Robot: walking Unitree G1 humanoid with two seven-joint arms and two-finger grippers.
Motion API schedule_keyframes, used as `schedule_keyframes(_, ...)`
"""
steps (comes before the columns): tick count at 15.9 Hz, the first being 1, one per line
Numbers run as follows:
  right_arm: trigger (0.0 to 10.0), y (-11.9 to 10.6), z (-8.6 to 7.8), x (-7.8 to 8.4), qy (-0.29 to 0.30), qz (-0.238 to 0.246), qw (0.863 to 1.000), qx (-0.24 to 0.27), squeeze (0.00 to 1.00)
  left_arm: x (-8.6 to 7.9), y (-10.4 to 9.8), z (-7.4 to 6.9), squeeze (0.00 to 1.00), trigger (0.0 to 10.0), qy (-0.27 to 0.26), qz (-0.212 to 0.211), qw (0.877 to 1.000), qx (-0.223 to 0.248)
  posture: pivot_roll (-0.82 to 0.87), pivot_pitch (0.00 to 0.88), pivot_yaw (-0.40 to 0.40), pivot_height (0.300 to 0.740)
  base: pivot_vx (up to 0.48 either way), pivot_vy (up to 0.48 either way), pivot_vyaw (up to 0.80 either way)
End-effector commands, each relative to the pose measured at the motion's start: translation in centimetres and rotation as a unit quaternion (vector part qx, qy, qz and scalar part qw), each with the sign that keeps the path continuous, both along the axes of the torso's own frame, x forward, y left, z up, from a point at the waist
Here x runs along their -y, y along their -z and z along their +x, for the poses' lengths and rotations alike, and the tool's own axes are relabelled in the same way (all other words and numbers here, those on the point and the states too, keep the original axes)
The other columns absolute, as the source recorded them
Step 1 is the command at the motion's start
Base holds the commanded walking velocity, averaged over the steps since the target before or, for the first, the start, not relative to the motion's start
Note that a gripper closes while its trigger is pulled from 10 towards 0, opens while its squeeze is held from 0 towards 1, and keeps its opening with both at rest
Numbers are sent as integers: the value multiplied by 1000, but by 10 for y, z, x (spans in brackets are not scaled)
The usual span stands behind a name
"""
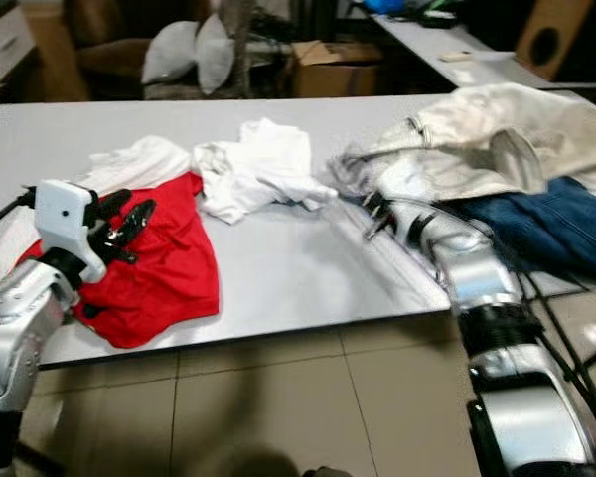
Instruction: Hang hanger
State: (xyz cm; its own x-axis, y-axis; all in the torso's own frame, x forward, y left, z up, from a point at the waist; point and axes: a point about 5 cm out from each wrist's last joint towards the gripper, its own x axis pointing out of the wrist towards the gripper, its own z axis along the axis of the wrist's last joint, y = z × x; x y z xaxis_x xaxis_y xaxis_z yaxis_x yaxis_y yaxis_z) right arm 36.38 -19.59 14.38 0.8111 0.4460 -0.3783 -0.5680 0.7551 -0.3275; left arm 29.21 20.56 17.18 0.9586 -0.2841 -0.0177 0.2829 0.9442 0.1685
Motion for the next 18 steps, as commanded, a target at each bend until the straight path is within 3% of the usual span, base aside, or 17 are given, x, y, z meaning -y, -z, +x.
schedule_keyframes(1, 10000, 8, 0, -7, -33, -10, 999, -26, 0, -4, -2, -3, 1000, 10000, -3, 5, 1000, -2, 29, 0, -26, 740, 0, 0, 0)
schedule_keyframes(2, 10000, 15, 0, -17, -75, 1, 996, -43, 0, -6, -3, -5, 1000, 10000, -8, 8, 1000, -4, 33, 0, -27, 740, 0, 0, 0)
schedule_keyframes(5, 10000, 23, -2, -32, -129, 12, 990, -56, 0, -7, -3, -6, 1000, 10000, -9, 11, 1000, -5, 35, 0, -27, 740, 0, 0, 0)
schedule_keyframes(7, 10000, 23, -9, -70, -222, 36, 974, -33, 0, -5, -5, -3, 1000, 10000, -10, 13, 1000, 1, 34, 0, -24, 740, 0, 0, 0)
schedule_keyframes(11, 10000, 7, -15, -95, -301, 70, 951, 20, 0, -3, -5, 1, 1000, 10000, -11, 12, 1000, 7, 19, 0, -25, 740, 0, 0, 0)
schedule_keyframes(14, 10000, 6, -23, -86, -317, 49, 947, 27, 0, 3, -4, 1, 1000, 10000, -7, 8, 1000, 9, 20, 0, -38, 740, 0, 0, 0)
schedule_keyframes(17, 10000, 10, -46, -41, -299, 5, 954, 11, 0, 11, -1, -1, 1000, 10000, 18, 8, 1000, 3, -2, 0, -35, 740, 0, 0, 0)
schedule_keyframes(18, 10000, 4, -60, -21, -285, -18, 958, 7, 0, 12, -3, 1, 1000, 10000, 24, 11, 1000, 3, -11, 0, -30, 740, 0, 0, 0)
